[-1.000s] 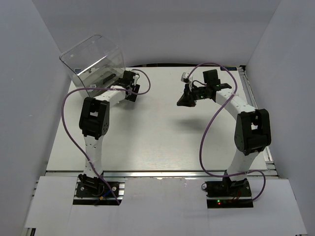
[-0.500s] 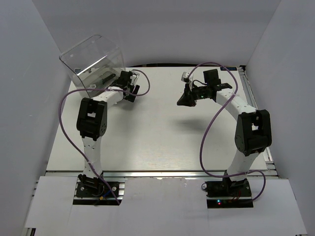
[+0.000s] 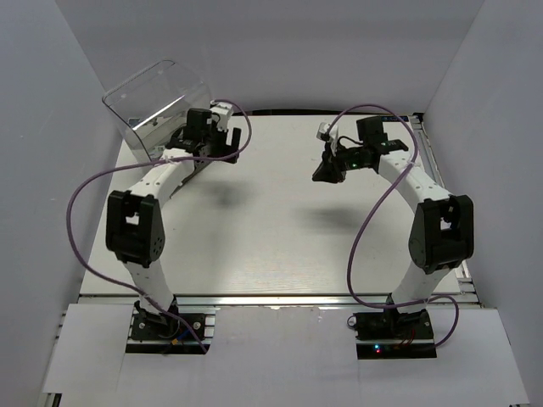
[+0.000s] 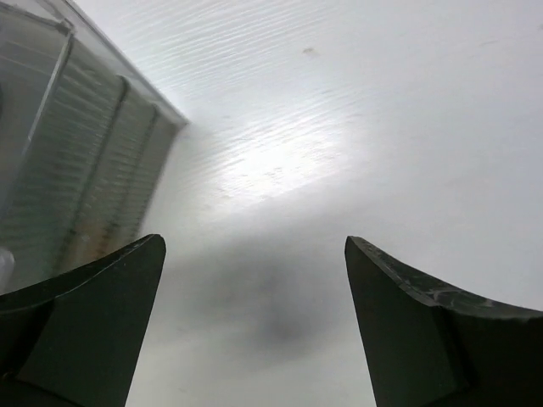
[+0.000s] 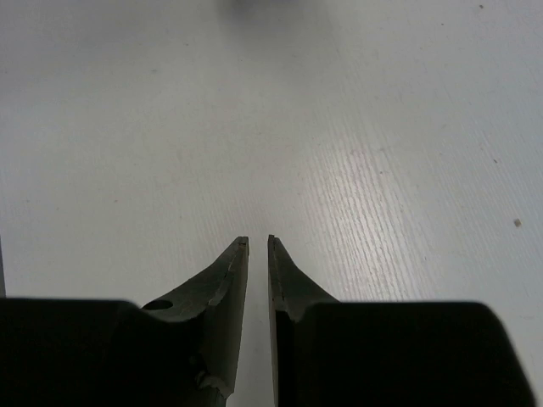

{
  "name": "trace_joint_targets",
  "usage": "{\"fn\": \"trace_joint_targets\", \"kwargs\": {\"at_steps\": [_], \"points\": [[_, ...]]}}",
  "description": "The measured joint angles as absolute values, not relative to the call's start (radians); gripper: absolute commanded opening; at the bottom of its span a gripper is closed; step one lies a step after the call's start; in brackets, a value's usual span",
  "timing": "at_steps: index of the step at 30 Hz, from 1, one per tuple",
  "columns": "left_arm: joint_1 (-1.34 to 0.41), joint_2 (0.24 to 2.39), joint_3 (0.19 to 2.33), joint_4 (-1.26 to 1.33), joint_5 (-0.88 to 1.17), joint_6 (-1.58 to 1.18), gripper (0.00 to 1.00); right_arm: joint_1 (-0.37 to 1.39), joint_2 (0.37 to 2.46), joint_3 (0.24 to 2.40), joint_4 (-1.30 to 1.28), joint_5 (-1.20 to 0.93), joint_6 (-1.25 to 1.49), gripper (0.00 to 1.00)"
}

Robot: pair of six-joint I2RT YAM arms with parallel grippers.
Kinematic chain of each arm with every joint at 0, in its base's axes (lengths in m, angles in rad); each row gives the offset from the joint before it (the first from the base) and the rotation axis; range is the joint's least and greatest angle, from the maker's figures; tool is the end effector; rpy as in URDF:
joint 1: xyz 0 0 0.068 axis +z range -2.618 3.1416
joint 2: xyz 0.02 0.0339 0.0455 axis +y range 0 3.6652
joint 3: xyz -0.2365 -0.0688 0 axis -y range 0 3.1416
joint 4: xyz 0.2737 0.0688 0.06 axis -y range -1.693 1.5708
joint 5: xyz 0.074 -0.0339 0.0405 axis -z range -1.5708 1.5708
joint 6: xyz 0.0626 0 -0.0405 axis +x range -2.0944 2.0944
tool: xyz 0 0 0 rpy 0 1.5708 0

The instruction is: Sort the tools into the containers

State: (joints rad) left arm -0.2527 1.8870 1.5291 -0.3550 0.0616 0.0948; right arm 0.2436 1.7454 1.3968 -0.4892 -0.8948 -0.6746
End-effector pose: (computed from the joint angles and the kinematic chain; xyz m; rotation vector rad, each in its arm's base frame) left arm 0.4581 -0.1223 0.2093 0.4270 2.2465 -0.1527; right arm 0.3905 0.1474 0.2252 -1.2940 1.7334 0.8226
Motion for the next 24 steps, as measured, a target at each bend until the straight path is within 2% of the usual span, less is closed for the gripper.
{"fn": "trace_joint_targets", "kwargs": {"at_steps": [1, 4, 5, 6, 16, 24], "points": [[-0.253, 1.850, 1.510, -0.355, 0.095, 0.067, 0.98, 0.241, 1.743, 1.409, -0.511, -0.881, -0.680, 0.25], [-0.253, 1.711, 1.423, -0.344, 0.196, -0.028, 0.98, 0.230, 1.731, 1.441, -0.551, -0.840, -0.688, 0.41], [-0.253, 1.662, 1.388, -0.330, 0.228, -0.061, 0.98, 0.224, 1.721, 1.446, -0.561, -0.825, -0.688, 0.69], [-0.253, 1.612, 1.348, -0.319, 0.257, -0.094, 0.98, 0.219, 1.709, 1.451, -0.571, -0.810, -0.685, 0.89], [-0.253, 1.099, 0.947, -0.154, 0.409, -0.360, 0.98, 0.197, 1.540, 1.460, -0.583, -0.630, -0.610, 0.89], [-0.253, 0.880, 0.844, -0.158, 0.409, -0.430, 0.98, 0.196, 1.411, 1.377, -0.517, -0.455, -0.472, 0.89]]}}
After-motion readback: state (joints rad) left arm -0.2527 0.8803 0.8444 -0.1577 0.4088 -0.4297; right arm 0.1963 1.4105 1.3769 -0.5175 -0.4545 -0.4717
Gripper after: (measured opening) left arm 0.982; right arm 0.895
